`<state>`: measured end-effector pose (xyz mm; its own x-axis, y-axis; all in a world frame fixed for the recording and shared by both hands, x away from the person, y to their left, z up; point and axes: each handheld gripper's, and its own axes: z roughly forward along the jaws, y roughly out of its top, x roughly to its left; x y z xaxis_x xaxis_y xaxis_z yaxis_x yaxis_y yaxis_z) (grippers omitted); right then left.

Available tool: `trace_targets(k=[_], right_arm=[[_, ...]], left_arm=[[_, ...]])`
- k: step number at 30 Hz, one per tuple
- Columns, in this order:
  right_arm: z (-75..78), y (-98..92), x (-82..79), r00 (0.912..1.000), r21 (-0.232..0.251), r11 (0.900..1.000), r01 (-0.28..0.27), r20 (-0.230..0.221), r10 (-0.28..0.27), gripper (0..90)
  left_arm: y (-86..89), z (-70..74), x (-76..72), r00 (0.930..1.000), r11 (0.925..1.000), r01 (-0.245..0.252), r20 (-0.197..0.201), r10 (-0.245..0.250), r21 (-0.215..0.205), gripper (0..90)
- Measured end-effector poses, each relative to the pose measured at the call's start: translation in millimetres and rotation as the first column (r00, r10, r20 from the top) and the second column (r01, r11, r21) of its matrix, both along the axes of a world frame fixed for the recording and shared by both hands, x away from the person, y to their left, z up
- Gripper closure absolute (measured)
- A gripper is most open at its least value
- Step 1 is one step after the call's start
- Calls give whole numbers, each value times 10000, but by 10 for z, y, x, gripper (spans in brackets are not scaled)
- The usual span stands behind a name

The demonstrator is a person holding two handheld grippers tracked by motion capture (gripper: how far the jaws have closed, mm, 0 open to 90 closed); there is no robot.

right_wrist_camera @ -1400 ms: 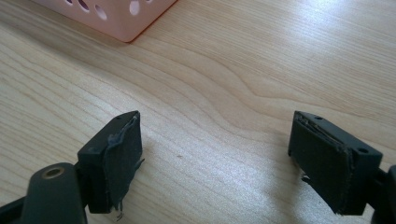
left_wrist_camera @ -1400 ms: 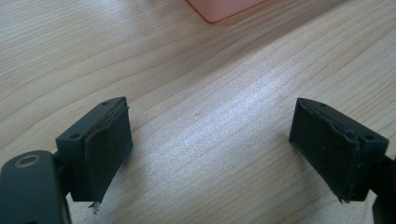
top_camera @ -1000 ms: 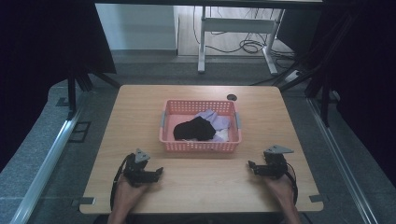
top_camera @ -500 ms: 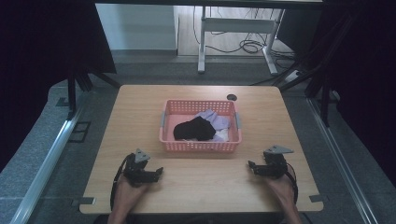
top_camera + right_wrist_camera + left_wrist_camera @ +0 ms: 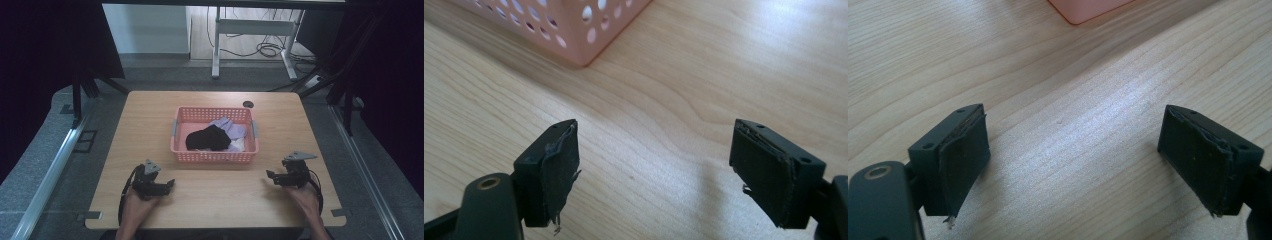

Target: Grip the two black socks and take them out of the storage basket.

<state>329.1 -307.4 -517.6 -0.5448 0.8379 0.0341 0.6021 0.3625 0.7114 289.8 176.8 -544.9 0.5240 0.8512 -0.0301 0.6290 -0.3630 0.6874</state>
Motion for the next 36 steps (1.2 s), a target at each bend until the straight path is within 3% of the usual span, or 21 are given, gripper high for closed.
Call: trace_targets(k=[16,29,36], right_arm=[[339,100,143,9986,-64,9988,-493,208,494,191],[515,196,290,9957,-195,9958,-890,226,894,192],[623,238,398,9940,85,9940,-1088,158,1087,224]], left_arm=[[0,0,0,10000,10000,1,1,-1,0,130],[1,1,0,10000,10000,9,-4,-9,13,129],[1,0,0,10000,10000,10,6,-10,-4,130]])
